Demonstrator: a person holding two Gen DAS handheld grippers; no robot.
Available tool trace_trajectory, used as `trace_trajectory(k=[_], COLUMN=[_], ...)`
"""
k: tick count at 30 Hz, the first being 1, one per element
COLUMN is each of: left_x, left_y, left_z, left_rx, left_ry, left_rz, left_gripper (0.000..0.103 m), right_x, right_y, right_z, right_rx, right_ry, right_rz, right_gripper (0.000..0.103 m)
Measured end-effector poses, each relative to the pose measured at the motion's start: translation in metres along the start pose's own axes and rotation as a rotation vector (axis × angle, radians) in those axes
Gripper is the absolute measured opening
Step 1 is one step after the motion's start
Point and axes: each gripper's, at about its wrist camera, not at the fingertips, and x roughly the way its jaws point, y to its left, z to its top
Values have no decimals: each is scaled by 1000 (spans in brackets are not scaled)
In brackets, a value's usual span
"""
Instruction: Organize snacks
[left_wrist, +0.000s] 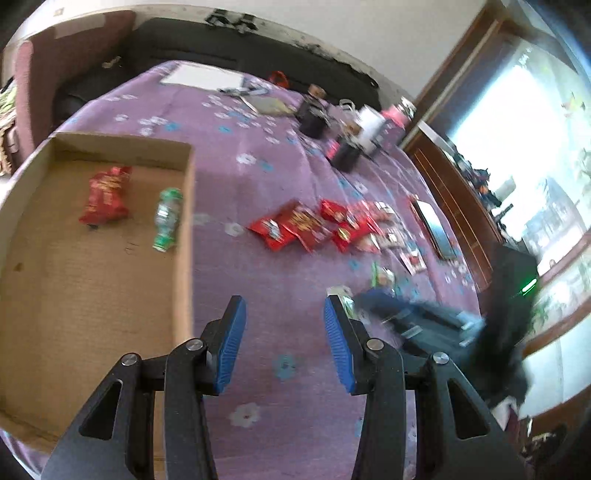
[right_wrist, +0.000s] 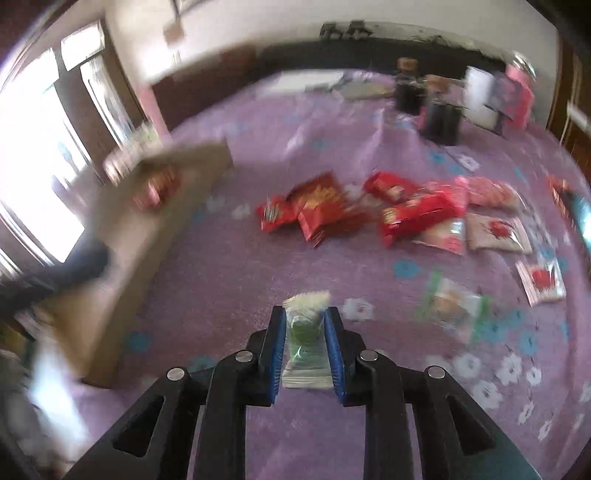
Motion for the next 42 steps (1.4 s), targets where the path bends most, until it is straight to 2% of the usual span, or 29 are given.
trace_trajectory(k=[2,3,4,5,8,16,18,21,25,27,31,32,33,34,36,38,42], left_x=[9,13,17,23,35,59,63,71,84,87,83,80,79,79,80,83,99], left_y=[-11,-16,-20,-25,-32,-43,-42,-44,-56,-62,-68,-68,-66,-65,-62,-64,-73], left_z=[-3,-4,-6,-7,-9,-13,-11,-8,-10,-14,-19,-19,-19,-19,-17,-14,-13], left_rx=[25,34,40,43,32,2,-3,4,39,68,132,142,144,141,132,136,162], left_ry=[26,35,44,55,83,133,134,130,142,144,114,102,96,97,100,100,117], left_rz=[-2,-5,-7,-11,-24,-15,-6,8,15,14,42,56,54,51,62,66,88], left_gripper=[42,42,42,42,42,42,42,42,42,42,42,42,42,42,42,42,43], right_x=[-24,-31,-35,-35,-25,17,13,8,8,11,21,23,25,25,21,16,2], right_y=[-26,-37,-48,-60,-82,-85,-83,-74,-66,-65,-51,-48,-45,-43,-47,-55,-77], right_z=[4,6,8,9,12,6,0,-10,-9,-6,-3,-4,-4,-5,-6,-7,-13], right_rx=[54,63,70,85,113,42,49,30,-17,-17,-75,-85,-97,-102,-65,-31,35], right_ry=[-74,-102,-118,-120,-106,-13,32,51,13,4,8,13,16,13,9,-1,-16], right_rz=[-6,-34,-67,-91,-68,42,92,121,23,25,11,10,1,-8,-15,-44,-76], right_gripper=[41,49,52,53,53,53,41,41,44,52,52,50,42,29,28,21,21])
